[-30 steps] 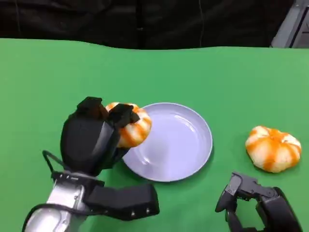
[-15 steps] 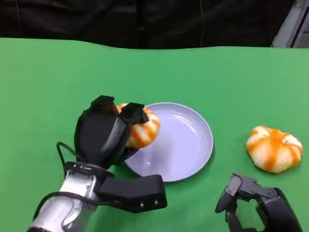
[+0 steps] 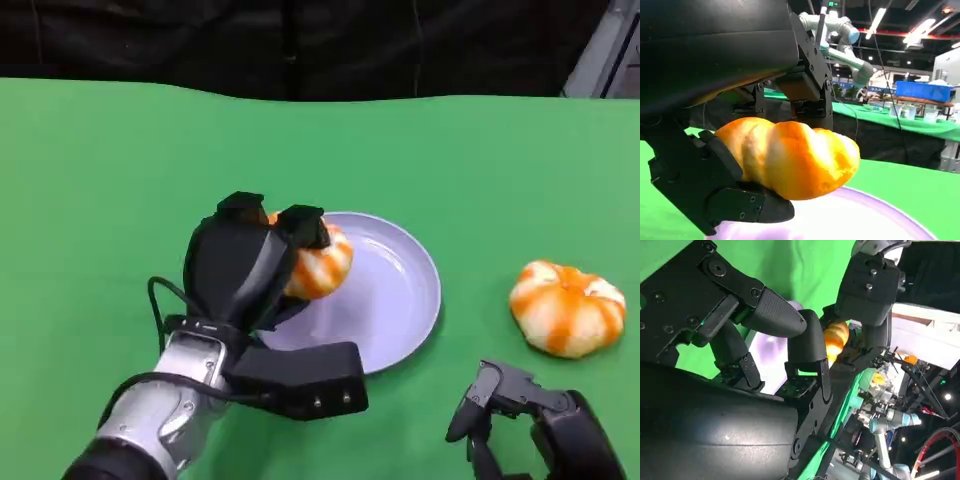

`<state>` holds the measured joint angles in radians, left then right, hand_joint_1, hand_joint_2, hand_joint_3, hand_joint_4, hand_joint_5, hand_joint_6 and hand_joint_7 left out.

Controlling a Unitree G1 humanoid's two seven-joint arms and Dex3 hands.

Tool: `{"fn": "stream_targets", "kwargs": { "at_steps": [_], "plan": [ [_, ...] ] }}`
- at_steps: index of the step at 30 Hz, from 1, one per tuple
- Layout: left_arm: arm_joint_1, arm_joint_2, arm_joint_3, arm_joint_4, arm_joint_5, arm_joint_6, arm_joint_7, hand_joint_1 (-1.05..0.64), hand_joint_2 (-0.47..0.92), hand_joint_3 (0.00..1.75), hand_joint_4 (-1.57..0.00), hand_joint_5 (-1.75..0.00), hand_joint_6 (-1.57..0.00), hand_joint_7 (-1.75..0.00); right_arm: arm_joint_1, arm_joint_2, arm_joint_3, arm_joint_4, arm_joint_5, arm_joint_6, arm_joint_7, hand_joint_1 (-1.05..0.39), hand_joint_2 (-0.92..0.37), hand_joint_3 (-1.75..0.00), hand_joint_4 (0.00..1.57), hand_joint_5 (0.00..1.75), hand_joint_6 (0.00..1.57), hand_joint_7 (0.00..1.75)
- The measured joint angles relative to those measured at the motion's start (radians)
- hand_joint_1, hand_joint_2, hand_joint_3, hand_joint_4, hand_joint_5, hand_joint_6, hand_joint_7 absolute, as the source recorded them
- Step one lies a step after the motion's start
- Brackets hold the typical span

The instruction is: Grasp the bread from the table and place it into the plate.

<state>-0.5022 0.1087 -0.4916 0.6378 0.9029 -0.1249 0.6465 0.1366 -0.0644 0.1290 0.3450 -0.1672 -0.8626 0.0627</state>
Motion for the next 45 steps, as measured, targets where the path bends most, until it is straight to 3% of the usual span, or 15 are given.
{"fn": "stream_targets", "kwargs": {
  "at_steps": [5, 7, 8, 9, 12, 15, 19, 28, 38, 45],
  "plan": [
    [-0.009, -0.012, -0.008, 0.02, -0.046, -0.021, -0.072, -0.25, 0.65, 0.58, -0.74, -1.39, -0.8, -0.75, 0.001, 0.0, 0.0, -0.001, 0.0, 0.0, 0.0, -0.49, -0.37, -1.47, 0.77, 1.75, 0.7, 1.57],
    [-0.011, -0.011, -0.01, 0.016, -0.058, -0.018, -0.111, -0.32, 0.82, 0.24, -0.58, -0.87, -0.62, -0.29, 0.001, 0.0, 0.0, -0.001, 0.0, 0.0, 0.0, -0.49, -0.37, -1.47, 0.77, 1.75, 0.7, 1.57],
    [-0.012, -0.01, -0.011, 0.009, -0.068, -0.014, -0.151, -0.34, 0.87, 0.16, -0.55, -0.72, -0.59, -0.18, 0.002, 0.0, 0.0, -0.002, 0.0, 0.0, 0.0, -0.49, -0.37, -1.48, 0.77, 1.75, 0.71, 1.57],
    [-0.012, -0.01, -0.012, 0.003, -0.076, -0.008, -0.19, -0.43, 0.9, 0.15, -0.41, -0.54, -0.47, -0.07, 0.002, 0.0, 0.0, -0.002, 0.0, 0.0, 0.0, -0.49, -0.37, -1.48, 0.77, 1.75, 0.71, 1.57],
    [-0.011, 0.006, -0.02, -0.033, -0.089, 0.012, -0.332, -0.62, 0.92, 0.2, -0.19, -0.35, -0.29, -0.01, 0.003, 0.0, 0.0, -0.004, 0.0, 0.0, 0.0, -0.48, -0.37, -1.48, 0.76, 1.75, 0.7, 1.56],
    [-0.011, 0.029, -0.021, -0.082, -0.104, 0.038, -0.456, -0.78, 0.92, 0.25, -0.04, -0.26, -0.15, 0.0, 0.003, 0.0, 0.0, -0.004, 0.0, 0.0, 0.0, -0.49, -0.37, -1.49, 0.76, 1.75, 0.71, 1.57],
    [-0.009, 0.051, -0.023, -0.147, -0.119, 0.078, -0.596, -0.91, 0.92, 0.3, 0.0, -0.13, -0.08, 0.0, 0.003, 0.0, 0.0, -0.004, -0.003, 0.001, 0.0, -0.48, -0.36, -1.49, 0.76, 1.75, 0.71, 1.57],
    [0.025, 0.081, -0.013, -0.275, -0.145, 0.11, -0.706, -1.01, 0.92, 0.41, -0.01, -0.06, -0.06, 0.0, 0.004, 0.0, 0.0, -0.004, -0.003, 0.001, 0.0, -0.48, -0.37, -1.49, 0.76, 1.75, 0.71, 1.57],
    [0.166, 0.151, 0.067, -0.496, -0.198, 0.109, -0.719, -0.87, 0.92, 0.31, -0.15, -0.17, -0.15, -0.04, 0.003, 0.0, 0.0, -0.003, -0.001, -0.001, 0.0, -0.47, -0.37, -1.49, 0.77, 1.75, 0.71, 1.58],
    [0.299, 0.19, 0.137, -0.608, -0.238, 0.026, -0.675, -0.79, 0.92, 0.24, -0.28, -0.27, -0.25, -0.08, 0.002, -0.001, -0.001, -0.001, -0.006, -0.001, -0.001, -0.5, -0.37, -1.48, 0.77, 1.75, 0.71, 1.58]
  ]
}}
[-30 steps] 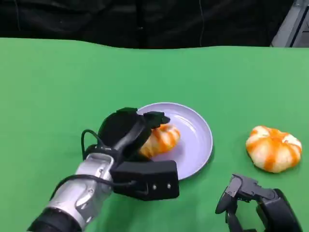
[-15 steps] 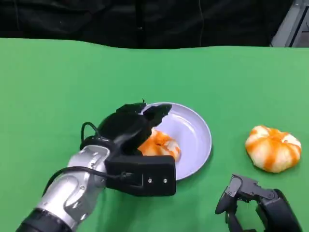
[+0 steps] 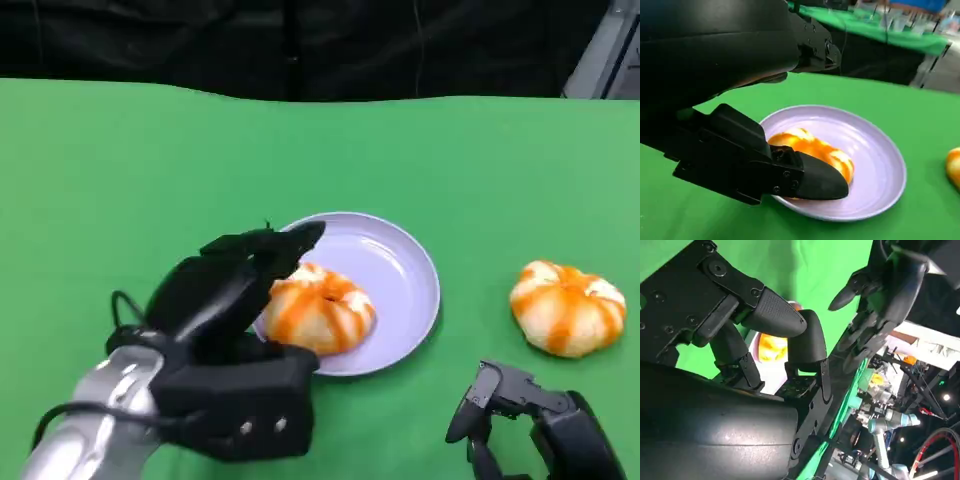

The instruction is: Grasp the bread from the table and place it into the plate.

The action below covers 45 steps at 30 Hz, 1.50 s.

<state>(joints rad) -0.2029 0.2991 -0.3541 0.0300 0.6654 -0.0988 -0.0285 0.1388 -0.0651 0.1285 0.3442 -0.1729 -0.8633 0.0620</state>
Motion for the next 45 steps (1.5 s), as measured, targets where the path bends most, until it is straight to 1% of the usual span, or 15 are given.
{"fn": "stream_targets", "kwargs": {
  "at_steps": [4, 8, 13, 14, 16, 21, 25, 31, 32, 34, 35, 36, 41, 43, 45],
  "plan": [
    [0.067, 0.018, 0.042, -0.026, -0.004, -0.072, 0.062, -0.74, 0.92, 0.22, -0.32, -0.32, -0.32, -0.1, -0.001, 0.0, 0.0, 0.0, -0.002, 0.0, 0.0, -0.5, -0.37, -1.49, 0.77, 1.75, 0.7, 1.58],
    [0.133, 0.021, 0.088, -0.049, -0.037, -0.133, 0.109, -0.71, 0.92, 0.22, -0.33, -0.46, -0.4, -0.09, -0.002, 0.0, 0.0, 0.001, -0.001, 0.0, 0.0, -0.5, -0.37, -1.48, 0.77, 1.75, 0.7, 1.58],
    [0.194, 0.022, 0.132, -0.057, -0.061, -0.195, 0.137, -0.66, 0.92, 0.21, -0.35, -0.54, -0.44, -0.09, -0.002, 0.0, 0.0, 0.001, 0.0, 0.0, 0.0, -0.49, -0.37, -1.49, 0.77, 1.75, 0.7, 1.58],
    [0.202, 0.022, 0.139, -0.059, -0.066, -0.204, 0.138, -0.63, 0.92, 0.2, -0.36, -0.63, -0.47, -0.09, -0.003, 0.0, 0.0, 0.001, -0.001, 0.0, 0.0, -0.49, -0.37, -1.49, 0.77, 1.75, 0.7, 1.58],
    [0.229, 0.021, 0.159, -0.067, -0.081, -0.233, 0.152, -0.61, 0.92, 0.19, -0.36, -0.7, -0.5, -0.09, -0.003, 0.0, 0.0, 0.001, 0.001, 0.001, 0.001, -0.5, -0.37, -1.48, 0.76, 1.75, 0.7, 1.58],
    [0.275, 0.016, 0.196, -0.072, -0.111, -0.297, 0.185, -0.56, 0.92, 0.16, -0.44, -0.79, -0.61, -0.13, -0.003, 0.0, 0.0, 0.001, 0.006, 0.001, 0.001, -0.49, -0.37, -1.47, 0.76, 1.75, 0.7, 1.58],
    [0.3, -0.007, 0.224, -0.063, -0.138, -0.362, 0.237, -0.39, 0.92, 0.11, -0.59, -0.92, -0.78, -0.22, -0.005, 0.0, 0.0, 0.001, 0.006, 0.001, 0.002, -0.49, -0.38, -1.47, 0.77, 1.75, 0.7, 1.58],
    [0.345, -0.062, 0.251, -0.031, -0.219, -0.472, 0.29, -0.1, 0.9, 0.08, -0.69, -1.08, -0.93, -0.34, -0.005, 0.0, 0.0, 0.001, 0.006, 0.001, 0.001, -0.49, -0.38, -1.46, 0.77, 1.75, 0.7, 1.58],
    [0.349, -0.071, 0.256, -0.024, -0.23, -0.49, 0.291, -0.04, 0.81, 0.23, -0.7, -1.14, -0.91, -0.49, -0.005, 0.0, 0.0, 0.001, 0.006, 0.001, 0.001, -0.49, -0.38, -1.46, 0.77, 1.75, 0.7, 1.58],
    [0.356, -0.087, 0.269, -0.002, -0.246, -0.535, 0.309, 0.0, 0.53, 0.78, -0.72, -1.2, -0.85, -0.71, -0.005, 0.0, 0.0, 0.001, 0.007, 0.001, 0.002, -0.5, -0.38, -1.46, 0.77, 1.75, 0.7, 1.58],
    [0.361, -0.094, 0.273, 0.01, -0.257, -0.558, 0.316, 0.02, 0.44, 0.98, -0.74, -1.24, -0.85, -0.79, -0.005, 0.0, 0.0, 0.001, 0.007, 0.001, 0.002, -0.5, -0.38, -1.46, 0.77, 1.75, 0.7, 1.58],
    [0.368, -0.102, 0.276, 0.023, -0.266, -0.578, 0.318, 0.03, 0.41, 1.07, -0.75, -1.26, -0.85, -0.83, -0.005, 0.0, 0.0, 0.001, 0.007, 0.001, 0.002, -0.5, -0.38, -1.46, 0.77, 1.75, 0.7, 1.58],
    [0.396, -0.135, 0.291, 0.056, -0.279, -0.625, 0.327, 0.05, 0.36, 1.29, -0.73, -1.37, -0.84, -0.98, -0.005, 0.0, 0.0, 0.001, 0.007, 0.001, 0.002, -0.5, -0.38, -1.46, 0.77, 1.75, 0.7, 1.58],
    [0.417, -0.158, 0.295, 0.056, -0.307, -0.624, 0.327, 0.05, 0.37, 1.32, -0.71, -1.45, -0.81, -1.08, -0.005, -0.001, 0.0, 0.001, 0.007, 0.001, 0.002, -0.5, -0.39, -1.46, 0.77, 1.75, 0.7, 1.58],
    [0.438, -0.182, 0.296, 0.056, -0.335, -0.622, 0.324, 0.06, 0.43, 1.27, -0.74, -1.54, -0.78, -1.22, -0.004, -0.001, 0.0, 0.001, 0.007, 0.001, 0.002, -0.5, -0.39, -1.46, 0.77, 1.75, 0.7, 1.58]
  ]
}}
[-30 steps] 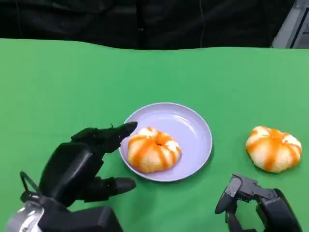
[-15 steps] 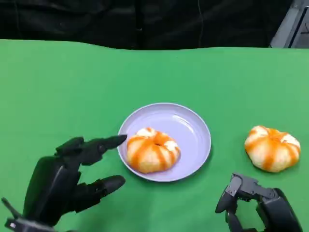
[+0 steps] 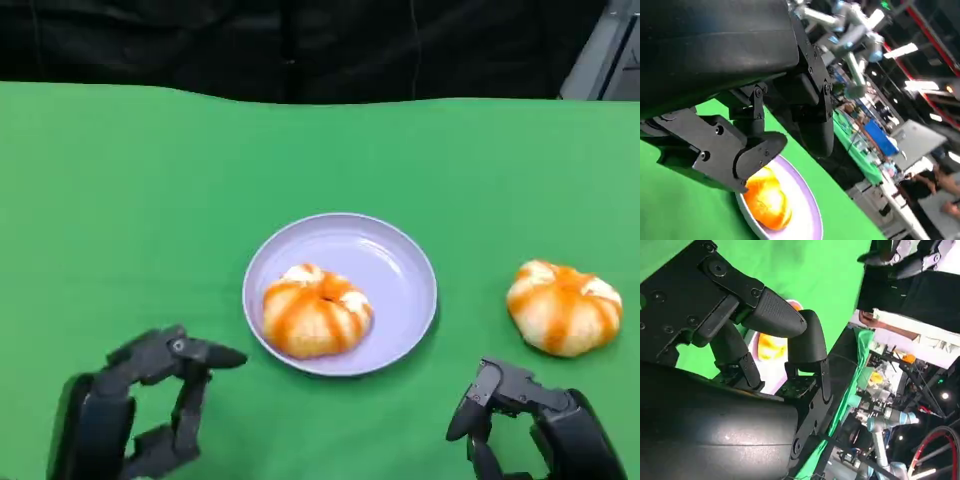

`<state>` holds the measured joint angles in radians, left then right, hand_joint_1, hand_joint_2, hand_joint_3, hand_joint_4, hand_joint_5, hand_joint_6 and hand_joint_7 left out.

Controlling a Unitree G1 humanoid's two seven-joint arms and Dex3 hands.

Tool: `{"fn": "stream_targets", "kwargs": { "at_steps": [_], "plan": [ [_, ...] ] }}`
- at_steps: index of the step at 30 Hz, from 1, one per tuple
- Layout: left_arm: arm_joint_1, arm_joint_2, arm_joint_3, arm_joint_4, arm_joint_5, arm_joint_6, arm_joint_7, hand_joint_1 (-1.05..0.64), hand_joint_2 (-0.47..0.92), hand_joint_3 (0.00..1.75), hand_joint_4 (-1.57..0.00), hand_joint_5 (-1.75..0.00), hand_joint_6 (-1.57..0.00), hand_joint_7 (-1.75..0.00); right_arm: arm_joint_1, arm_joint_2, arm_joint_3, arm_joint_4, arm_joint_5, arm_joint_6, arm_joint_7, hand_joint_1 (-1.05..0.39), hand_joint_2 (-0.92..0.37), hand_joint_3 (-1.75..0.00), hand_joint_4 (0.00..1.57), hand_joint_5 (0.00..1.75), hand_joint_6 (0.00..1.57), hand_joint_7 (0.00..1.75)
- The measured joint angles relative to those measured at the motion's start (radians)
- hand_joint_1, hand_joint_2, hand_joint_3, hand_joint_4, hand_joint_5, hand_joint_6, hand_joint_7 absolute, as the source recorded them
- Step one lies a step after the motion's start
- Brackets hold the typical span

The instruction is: Grasp the bread from the table and place it into the plate.

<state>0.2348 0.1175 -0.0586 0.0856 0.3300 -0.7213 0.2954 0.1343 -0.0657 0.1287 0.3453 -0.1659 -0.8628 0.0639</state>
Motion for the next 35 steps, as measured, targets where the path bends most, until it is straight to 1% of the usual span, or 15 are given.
{"fn": "stream_targets", "kwargs": {
  "at_steps": [3, 5, 7, 9, 14, 23, 35],
  "plan": [
    [0.029, -0.026, 0.0, 0.0, -0.036, 0.0, -0.012, 0.07, 0.46, 1.27, -0.78, -1.62, -0.77, -1.34, 0.0, 0.0, 0.0, 0.0, 0.0, 0.0, 0.0, -0.5, -0.39, -1.47, 0.76, 1.75, 0.7, 1.58],
    [0.042, -0.037, 0.001, 0.0, -0.055, 0.0, -0.015, 0.08, 0.45, 1.35, -0.78, -1.68, -0.76, -1.45, 0.001, 0.0, 0.0, -0.001, 0.0, 0.0, 0.0, -0.51, -0.39, -1.47, 0.76, 1.75, 0.7, 1.58],
    [0.055, -0.05, 0.001, 0.0, -0.084, 0.002, -0.03, 0.09, 0.44, 1.37, -0.78, -1.7, -0.75, -1.49, 0.001, 0.0, 0.0, -0.002, 0.0, 0.0, 0.0, -0.51, -0.39, -1.46, 0.76, 1.75, 0.7, 1.58],
    [0.06, -0.058, 0.001, 0.0, -0.107, 0.003, -0.047, 0.09, 0.46, 1.36, -0.78, -1.72, -0.73, -1.52, 0.003, -0.001, 0.0, -0.004, 0.0, 0.0, 0.0, -0.5, -0.39, -1.47, 0.75, 1.75, 0.7, 1.58],
    [0.06, -0.062, 0.001, 0.009, -0.163, 0.002, -0.099, 0.09, 0.47, 1.33, -0.77, -1.7, -0.72, -1.51, 0.007, -0.001, 0.0, -0.007, 0.0, 0.0, 0.0, -0.5, -0.38, -1.47, 0.75, 1.75, 0.7, 1.58],
    [0.058, -0.073, 0.01, 0.032, -0.208, -0.007, -0.147, 0.07, 0.48, 1.29, -0.78, -1.67, -0.74, -1.49, 0.009, -0.001, 0.0, -0.008, 0.0, 0.0, 0.001, -0.49, -0.38, -1.48, 0.76, 1.75, 0.7, 1.58],
    [0.048, -0.078, 0.021, 0.062, -0.212, -0.025, -0.164, 0.08, 0.46, 1.31, -0.79, -1.67, -0.76, -1.48, 0.009, -0.001, 0.0, -0.007, 0.0, 0.0, 0.001, -0.47, -0.38, -1.48, 0.76, 1.75, 0.69, 1.58]
  ]
}}
